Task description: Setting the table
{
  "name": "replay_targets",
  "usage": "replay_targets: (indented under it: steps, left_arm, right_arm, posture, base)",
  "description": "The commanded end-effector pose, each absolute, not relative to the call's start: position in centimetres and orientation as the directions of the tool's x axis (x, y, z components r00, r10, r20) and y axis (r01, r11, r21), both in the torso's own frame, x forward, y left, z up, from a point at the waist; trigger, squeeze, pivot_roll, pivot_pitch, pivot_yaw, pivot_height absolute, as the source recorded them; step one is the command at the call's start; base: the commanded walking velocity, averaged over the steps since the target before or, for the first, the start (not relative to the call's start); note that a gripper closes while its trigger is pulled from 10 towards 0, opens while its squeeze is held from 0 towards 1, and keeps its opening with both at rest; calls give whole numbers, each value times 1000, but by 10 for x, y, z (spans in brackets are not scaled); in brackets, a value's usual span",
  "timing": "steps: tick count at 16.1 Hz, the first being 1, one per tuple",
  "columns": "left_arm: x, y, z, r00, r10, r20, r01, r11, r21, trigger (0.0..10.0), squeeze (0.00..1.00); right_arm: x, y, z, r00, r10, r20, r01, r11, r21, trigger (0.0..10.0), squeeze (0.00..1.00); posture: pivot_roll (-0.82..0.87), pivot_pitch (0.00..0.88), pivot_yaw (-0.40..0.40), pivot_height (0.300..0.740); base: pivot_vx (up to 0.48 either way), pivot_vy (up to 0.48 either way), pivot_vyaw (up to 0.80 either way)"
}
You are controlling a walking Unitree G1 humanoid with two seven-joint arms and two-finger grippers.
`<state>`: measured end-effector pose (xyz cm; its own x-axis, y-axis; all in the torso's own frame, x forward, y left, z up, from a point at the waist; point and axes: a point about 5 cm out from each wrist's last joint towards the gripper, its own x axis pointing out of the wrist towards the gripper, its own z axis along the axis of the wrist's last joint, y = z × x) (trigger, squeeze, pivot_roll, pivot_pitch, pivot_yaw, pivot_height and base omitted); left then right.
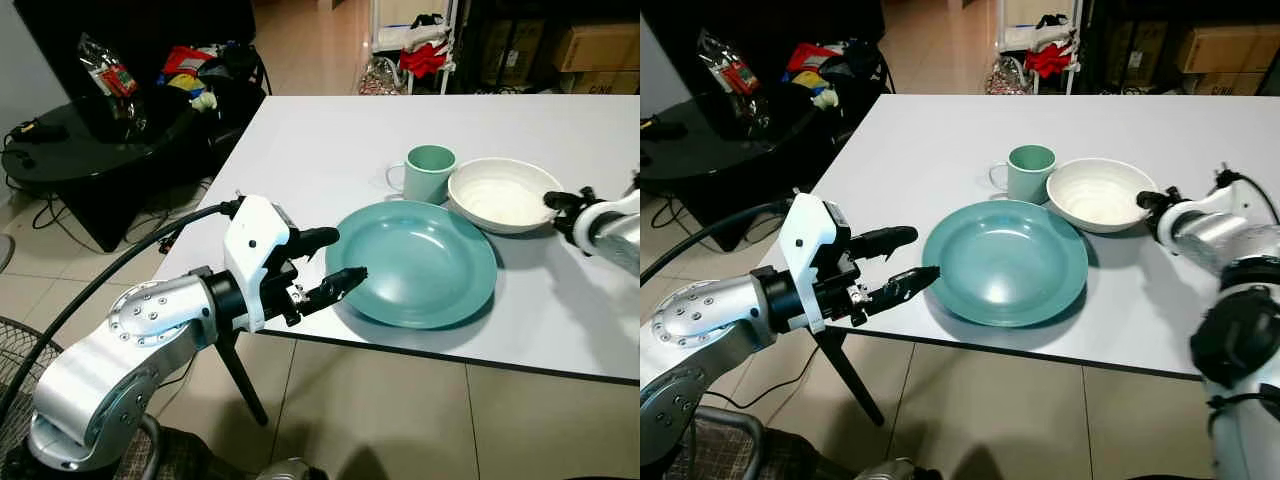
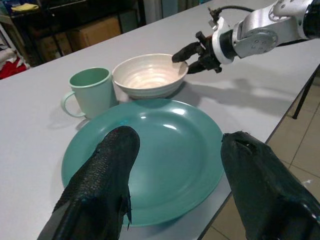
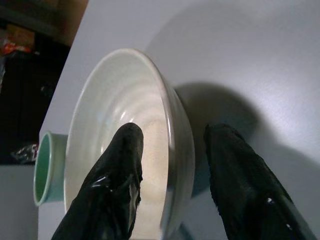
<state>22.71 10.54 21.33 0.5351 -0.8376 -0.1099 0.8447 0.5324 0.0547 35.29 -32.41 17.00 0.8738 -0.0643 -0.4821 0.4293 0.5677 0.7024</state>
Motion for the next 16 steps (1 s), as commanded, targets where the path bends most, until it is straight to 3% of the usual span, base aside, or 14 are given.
replay_targets:
  steps: [1, 6, 10, 11, 12, 14, 16]
  left_arm:
    - [229, 105, 215, 531, -841, -106, 847, 528, 62, 10000, 0]
    - [238, 104, 216, 546, -835, -69, 838, 544, 40, 10000, 0]
    - [248, 120, 214, 762, -648, -11, 648, 762, 13, 10000, 0]
    - [249, 131, 208, 834, -551, -17, 551, 834, 20, 10000, 0]
    - [243, 148, 198, 903, -429, -42, 430, 901, 55, 10000, 0]
    - [242, 152, 195, 915, -402, -45, 404, 913, 55, 10000, 0]
    - [237, 160, 191, 941, -335, -54, 338, 939, 61, 10000, 0]
  right_arm:
    - [353, -325, 175, 884, -34, -465, 394, 588, 707, 10000, 1000]
    - [332, -343, 194, 894, 90, -439, 240, 731, 638, 10000, 1000]
    - [302, -342, 215, 910, 40, -413, 151, 896, 419, 10000, 1000]
    - [292, -332, 223, 935, -11, -355, 103, 965, 241, 10000, 1000]
    - [277, -294, 234, 975, 33, -218, -8, 994, 114, 10000, 1000]
    - [273, -284, 235, 979, 53, -198, -33, 994, 105, 10000, 1000]
    - [258, -235, 226, 982, 160, -106, -156, 987, 39, 10000, 1000]
  posture:
    - [-31, 0, 148, 740]
    - [-59, 0, 187, 740]
    - [-62, 0, 189, 740]
    - [-64, 0, 183, 740]
    - [-61, 0, 167, 740]
    - [-60, 0, 163, 740]
    - [-48, 0, 134, 740]
  base:
    - [0, 0, 0]
    - [0, 0, 0]
    - [0, 0, 0]
    - [0, 0, 0]
    - [0, 0, 0]
    - [0, -141, 0]
    - [0, -373, 0]
